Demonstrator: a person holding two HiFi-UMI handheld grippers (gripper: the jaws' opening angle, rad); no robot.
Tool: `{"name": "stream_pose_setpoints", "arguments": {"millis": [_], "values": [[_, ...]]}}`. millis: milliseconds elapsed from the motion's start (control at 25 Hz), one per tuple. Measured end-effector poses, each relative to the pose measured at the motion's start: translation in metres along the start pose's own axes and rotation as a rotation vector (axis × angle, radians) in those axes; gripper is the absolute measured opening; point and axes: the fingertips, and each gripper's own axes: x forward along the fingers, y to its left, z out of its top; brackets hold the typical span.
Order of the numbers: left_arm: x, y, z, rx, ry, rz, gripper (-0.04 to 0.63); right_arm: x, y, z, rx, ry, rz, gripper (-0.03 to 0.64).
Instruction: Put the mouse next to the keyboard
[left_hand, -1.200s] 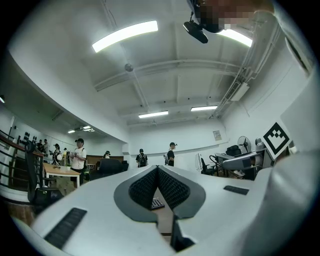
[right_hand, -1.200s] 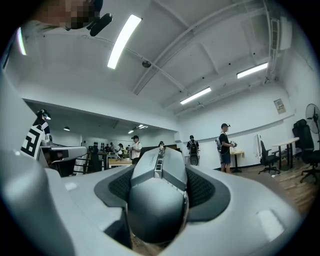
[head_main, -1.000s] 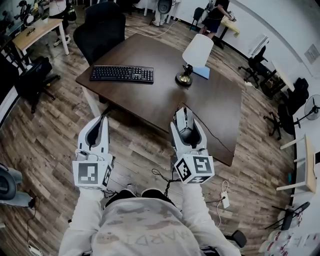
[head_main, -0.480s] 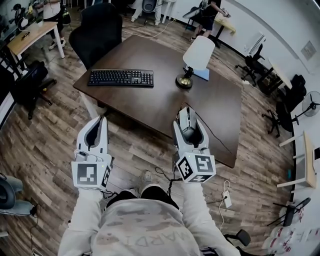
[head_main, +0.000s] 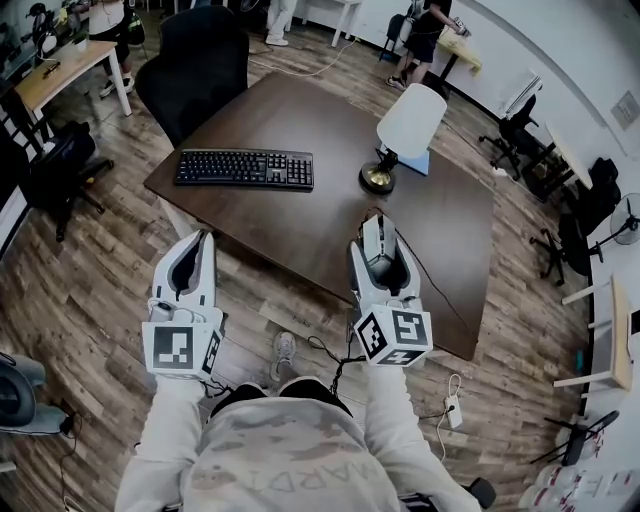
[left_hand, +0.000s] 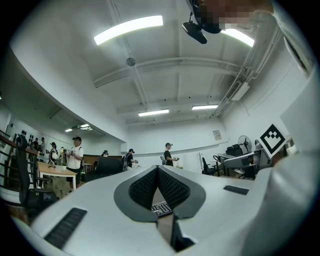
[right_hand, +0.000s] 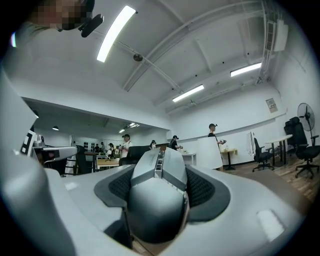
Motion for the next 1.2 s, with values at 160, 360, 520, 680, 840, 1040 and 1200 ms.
{"name": "stream_pose_setpoints", "arguments": {"millis": [160,360,520,680,840,1040,1200], "values": [[0.036,0.007,-0.004,-0.005,0.002,0.011,0.006,0.037,-0.015,0.001,0.006,0.005,0.009,0.311],[0.078,0.013,-0.008,-0.007,0.000,0.026,0.006,0.079,-0.034,0.001,0.000,0.012,0.023,0.311],[0.107,0.018,-0.015,-0.012,0.006,0.041,0.006,0.109,-0.048,-0.002,0.005,0.021,0.036,0.311],[0.136,0.019,-0.021,-0.012,0.010,0.056,0.006,0.136,-0.063,-0.007,0.008,0.037,0.052,0.311],[0.162,0.018,-0.026,-0.004,0.013,0.068,0.006,0.161,-0.079,-0.011,0.019,0.044,0.064,0.311],[0.183,0.016,-0.027,0.004,0.015,0.094,0.006,0.185,-0.094,-0.017,0.034,0.052,0.086,0.311],[0.194,0.013,-0.031,0.005,0.022,0.105,0.006,0.200,-0.100,-0.023,0.038,0.062,0.103,0.311]]}}
